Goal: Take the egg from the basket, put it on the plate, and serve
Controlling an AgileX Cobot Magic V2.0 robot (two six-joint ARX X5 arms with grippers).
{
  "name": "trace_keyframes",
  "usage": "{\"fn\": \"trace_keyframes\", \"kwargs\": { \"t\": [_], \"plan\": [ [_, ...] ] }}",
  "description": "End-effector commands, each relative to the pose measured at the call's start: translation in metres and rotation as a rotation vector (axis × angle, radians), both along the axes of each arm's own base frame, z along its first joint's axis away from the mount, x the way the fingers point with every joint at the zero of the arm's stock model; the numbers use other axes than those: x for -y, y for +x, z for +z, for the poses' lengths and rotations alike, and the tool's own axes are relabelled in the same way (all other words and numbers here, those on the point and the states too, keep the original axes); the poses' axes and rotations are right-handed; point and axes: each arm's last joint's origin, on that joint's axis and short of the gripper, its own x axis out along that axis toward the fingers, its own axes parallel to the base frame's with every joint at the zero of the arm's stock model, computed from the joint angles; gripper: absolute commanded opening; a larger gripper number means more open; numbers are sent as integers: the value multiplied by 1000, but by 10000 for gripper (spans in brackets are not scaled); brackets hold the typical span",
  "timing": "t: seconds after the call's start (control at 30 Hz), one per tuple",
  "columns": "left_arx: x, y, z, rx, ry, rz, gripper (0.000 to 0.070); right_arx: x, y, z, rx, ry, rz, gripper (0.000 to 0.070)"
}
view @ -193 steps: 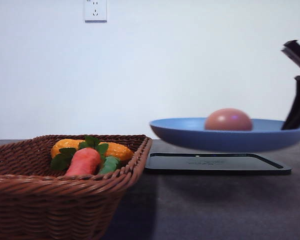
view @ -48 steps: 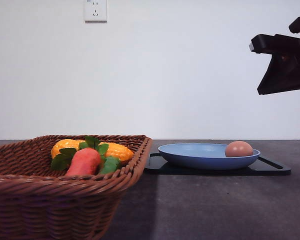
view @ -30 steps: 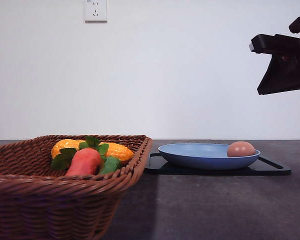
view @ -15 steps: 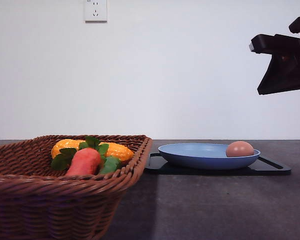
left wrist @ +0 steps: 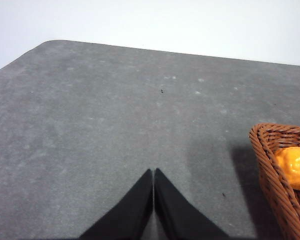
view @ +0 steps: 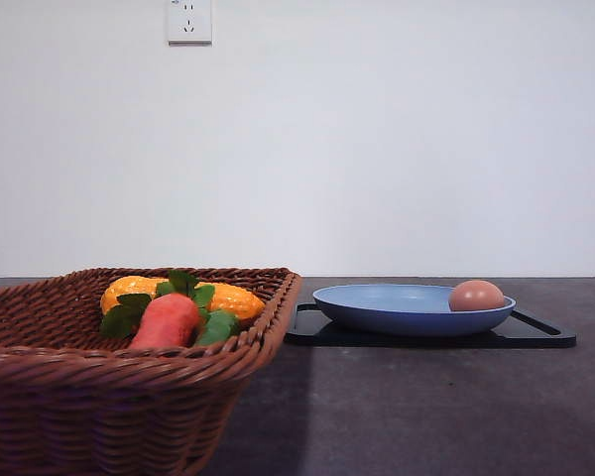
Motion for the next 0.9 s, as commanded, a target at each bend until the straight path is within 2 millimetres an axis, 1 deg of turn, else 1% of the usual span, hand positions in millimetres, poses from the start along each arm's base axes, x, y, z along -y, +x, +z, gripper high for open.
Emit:
{"fn": "trace_keyframes", "kwargs": {
  "t": [0.0, 0.13, 0.33, 0.5, 0.73, 0.87],
  "plan": [
    [0, 2, -8, -10, -4, 4, 0, 6, -4, -6, 45, -13, 11, 0],
    [0, 2, -8, -10, -4, 4, 0, 16, -11, -25, 76, -18, 37, 0],
    [0, 2, -8, -10, -4, 4, 0, 19, -16, -41, 96, -34, 160, 0],
    [0, 2, -8, -10, -4, 4, 0, 18, -18, -52, -3, -39, 210, 0],
    [0, 2, -8, -10, -4, 4, 0, 18, -26, -72, -198, -25, 264, 0],
    [0, 2, -8, -10, -4, 4, 0, 18, -27, -68, -166, -15, 253, 0]
  ]
}}
